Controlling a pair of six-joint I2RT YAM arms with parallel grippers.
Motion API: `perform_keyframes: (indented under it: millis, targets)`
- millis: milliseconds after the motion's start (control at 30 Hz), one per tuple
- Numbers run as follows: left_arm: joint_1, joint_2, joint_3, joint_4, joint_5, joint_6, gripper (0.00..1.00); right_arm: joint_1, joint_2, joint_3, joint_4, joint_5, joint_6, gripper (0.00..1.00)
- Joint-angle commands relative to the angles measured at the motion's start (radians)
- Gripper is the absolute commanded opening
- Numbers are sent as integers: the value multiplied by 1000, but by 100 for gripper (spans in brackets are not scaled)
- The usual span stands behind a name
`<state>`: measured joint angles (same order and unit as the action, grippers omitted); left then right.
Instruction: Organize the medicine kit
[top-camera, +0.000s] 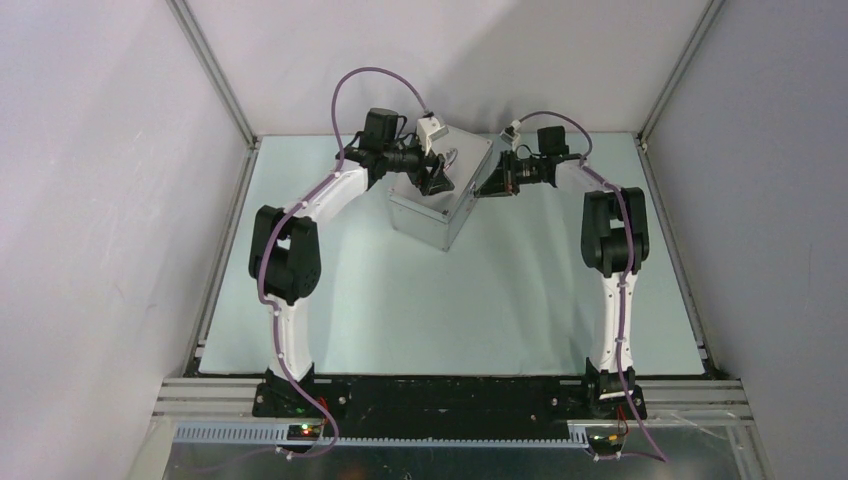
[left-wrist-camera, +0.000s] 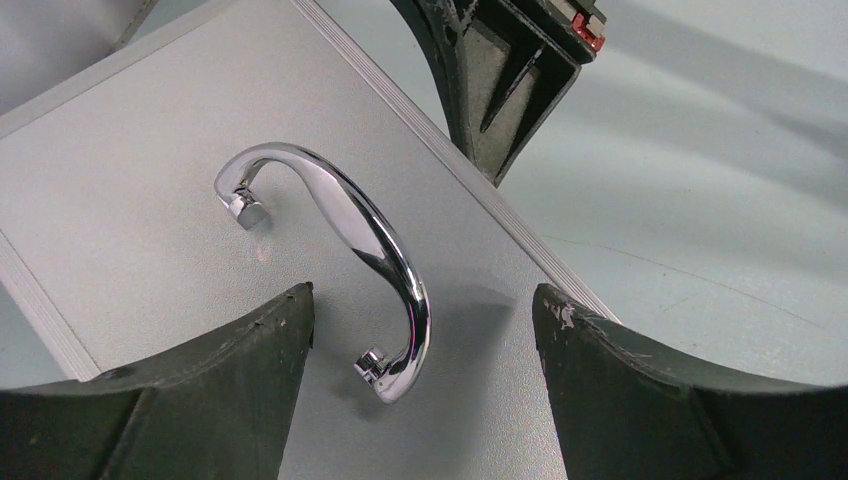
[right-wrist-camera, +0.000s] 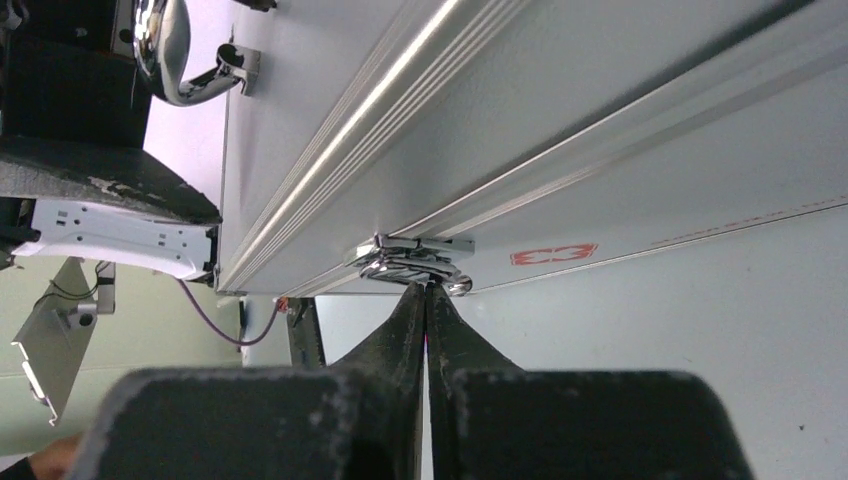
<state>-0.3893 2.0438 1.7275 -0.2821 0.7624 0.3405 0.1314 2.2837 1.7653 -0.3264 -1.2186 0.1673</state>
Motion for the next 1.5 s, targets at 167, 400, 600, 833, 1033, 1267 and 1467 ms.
perform_keyframes:
  millis: [167,400,600,833,1033,1267,1467]
  targets:
    - [-5,83,-69,-206,-57,-43,84,24,49,75,-33,56,-33,0]
    - [-5,85,-66,-207,-59,-43,84,30,66,94,-41,74,-39,0]
    - [-1,87,-48,-207,-52,-37,84,23,35,65,-57,99,-59,0]
    - [43,113,115,-207,-2,-138,82,13,-91,-12,-163,209,-162,5]
    - [100,101,232,-208,-2,-219,82,14,-227,-108,-221,322,-260,12]
    - [189,9,234,-209,-156,-208,84,19,-415,-99,-250,494,-268,45]
    - [204,-127,102,-203,-317,-166,100,24,-509,-46,-242,750,-184,99]
